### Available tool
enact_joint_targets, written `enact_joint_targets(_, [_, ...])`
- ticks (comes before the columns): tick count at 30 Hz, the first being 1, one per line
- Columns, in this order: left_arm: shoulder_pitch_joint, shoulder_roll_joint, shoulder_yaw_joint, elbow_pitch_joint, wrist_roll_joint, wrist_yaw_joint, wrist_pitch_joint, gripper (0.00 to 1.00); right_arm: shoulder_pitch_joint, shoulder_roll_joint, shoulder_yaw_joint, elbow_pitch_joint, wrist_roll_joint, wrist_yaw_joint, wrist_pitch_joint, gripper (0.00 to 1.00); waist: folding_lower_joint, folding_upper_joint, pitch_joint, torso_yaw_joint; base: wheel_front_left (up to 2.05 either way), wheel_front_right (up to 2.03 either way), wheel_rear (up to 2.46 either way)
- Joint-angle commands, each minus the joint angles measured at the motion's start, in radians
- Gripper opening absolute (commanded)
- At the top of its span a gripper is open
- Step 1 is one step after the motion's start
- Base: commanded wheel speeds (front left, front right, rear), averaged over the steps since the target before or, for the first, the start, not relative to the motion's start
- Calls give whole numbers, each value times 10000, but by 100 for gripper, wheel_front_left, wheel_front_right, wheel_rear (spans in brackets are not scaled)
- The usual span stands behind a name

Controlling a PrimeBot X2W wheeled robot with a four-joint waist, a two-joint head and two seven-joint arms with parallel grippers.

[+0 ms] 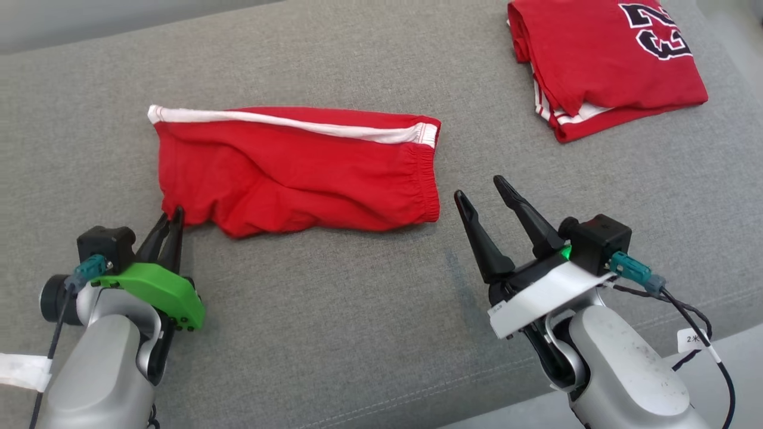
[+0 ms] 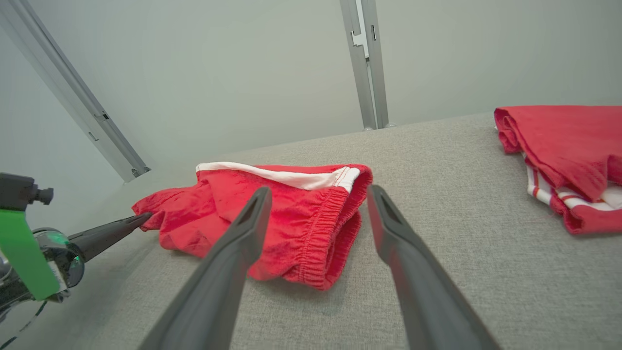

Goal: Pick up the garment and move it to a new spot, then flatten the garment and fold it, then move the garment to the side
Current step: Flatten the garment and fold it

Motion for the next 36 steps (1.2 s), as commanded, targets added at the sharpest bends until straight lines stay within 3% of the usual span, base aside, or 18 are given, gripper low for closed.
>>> enact_joint_targets(1, [196,10,122,-76,70,-19,6,0,209,-69,-16,69,54,0,-28,100,1,0,-363,355,0,0,0])
enact_joint_targets(8, [1184,-321,553,-569,292,-18,6,0,530,-157,47,243,238,0,-28,100,1,0,-941,822,0,0,0])
enact_joint_targets(22, [2160,-827,1073,-1071,468,-19,6,0,679,-261,73,441,445,0,-28,100,1,0,-1191,1034,0,0,0])
enact_joint_targets(25, [2187,-854,1355,-1257,683,29,6,100,682,-217,115,484,436,0,-28,100,1,0,-1182,1053,0,0,0])
enact_joint_targets(33, [2475,-1167,2186,-2079,1292,76,6,100,670,-258,-36,416,414,0,-28,100,1,0,-1198,1143,0,0,0])
enact_joint_targets(36, [2753,-1308,2889,-2848,1561,309,5,100,723,-218,-148,316,320,0,-28,100,1,0,-1296,1203,0,0,0])
